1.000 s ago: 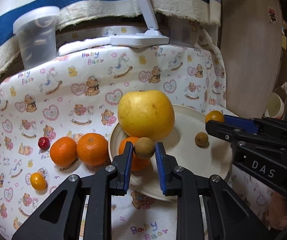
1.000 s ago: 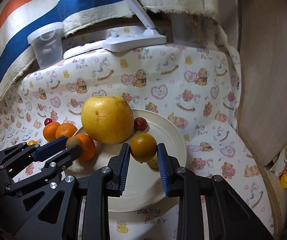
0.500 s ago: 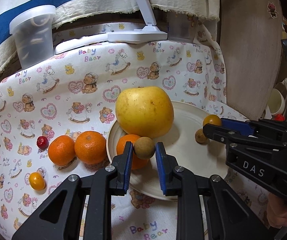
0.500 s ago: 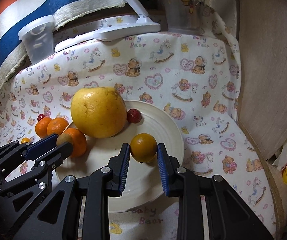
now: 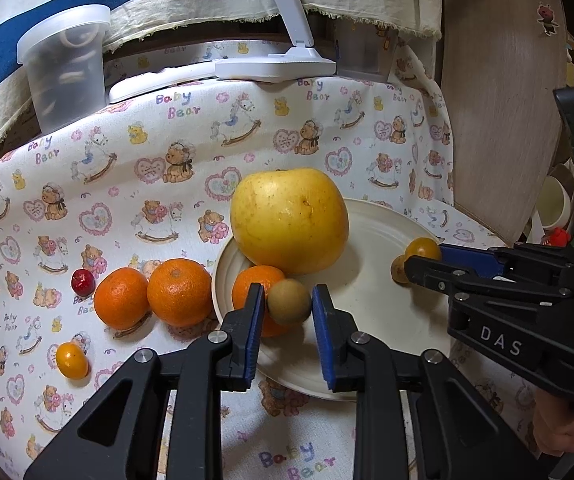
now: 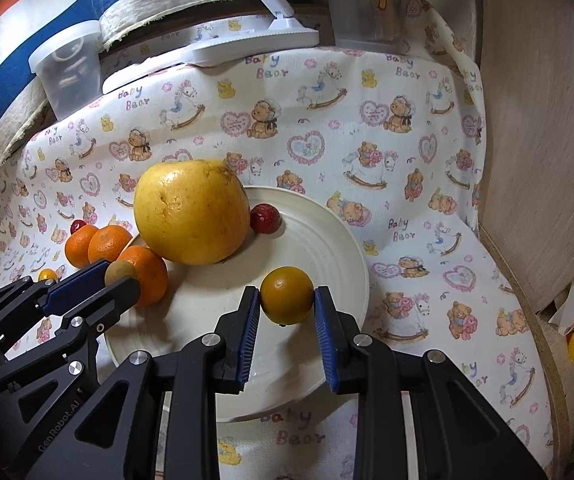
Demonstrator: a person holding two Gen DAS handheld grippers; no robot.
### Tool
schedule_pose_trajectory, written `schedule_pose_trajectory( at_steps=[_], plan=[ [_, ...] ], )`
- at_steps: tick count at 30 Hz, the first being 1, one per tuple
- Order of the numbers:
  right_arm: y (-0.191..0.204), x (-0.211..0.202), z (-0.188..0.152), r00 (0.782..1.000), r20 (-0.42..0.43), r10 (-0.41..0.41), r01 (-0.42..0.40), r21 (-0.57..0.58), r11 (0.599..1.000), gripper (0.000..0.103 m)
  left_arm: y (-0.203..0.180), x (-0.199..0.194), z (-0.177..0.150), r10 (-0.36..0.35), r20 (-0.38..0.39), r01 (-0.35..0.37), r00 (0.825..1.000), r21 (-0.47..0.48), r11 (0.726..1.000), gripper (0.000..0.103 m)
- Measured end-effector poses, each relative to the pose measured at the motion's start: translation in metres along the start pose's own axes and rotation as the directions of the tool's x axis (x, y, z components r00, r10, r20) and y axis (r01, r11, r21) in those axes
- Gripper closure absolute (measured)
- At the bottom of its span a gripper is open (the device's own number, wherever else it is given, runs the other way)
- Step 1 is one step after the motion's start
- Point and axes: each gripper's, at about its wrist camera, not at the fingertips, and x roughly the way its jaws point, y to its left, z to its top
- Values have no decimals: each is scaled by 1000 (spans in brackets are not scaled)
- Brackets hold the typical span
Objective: Organize fruits
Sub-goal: 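Open the left tool to drop the brown fruit while the right tool drops the orange fruit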
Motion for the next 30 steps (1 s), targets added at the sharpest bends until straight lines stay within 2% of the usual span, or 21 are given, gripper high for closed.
schedule_pose_trajectory(
  at_steps=[4,6,10,15,21,24,25,26,30],
  plan=[
    [-1,1,-1,1000,-6,-4,4,4,1000,74,2,2,0,2,-8,-2,1000,-11,1000,76],
    [-1,2,-1,1000,-10,-4,4,7,1000,74,2,1,0,11,-1,-11,1000,-17,1000,67],
    [-1,4,-2,1000,-13,-8,8,9,1000,74,1,-4,0,22,21,-22,1000,-13,1000,60],
    [-4,4,-2,1000,-7,-10,10,23,1000,74,0,-9,-1,37,46,-37,998,-13,999,36],
    [-8,3,-2,1000,1,-14,13,42,999,73,1,-12,0,44,59,-44,997,-14,999,36],
    [-7,0,-1,1000,15,-23,22,36,999,65,1,-13,0,49,67,-48,997,-16,999,35],
    [-7,-1,-1,999,21,-25,24,35,999,57,1,-13,0,49,68,-47,997,-18,999,35],
    [-7,-4,-1,999,35,-31,30,33,999,53,2,-13,0,48,69,-47,996,-20,999,34],
    [-6,-11,1,997,66,-40,38,28,999,51,2,-16,-1,44,82,-42,996,-21,999,28]
  ],
)
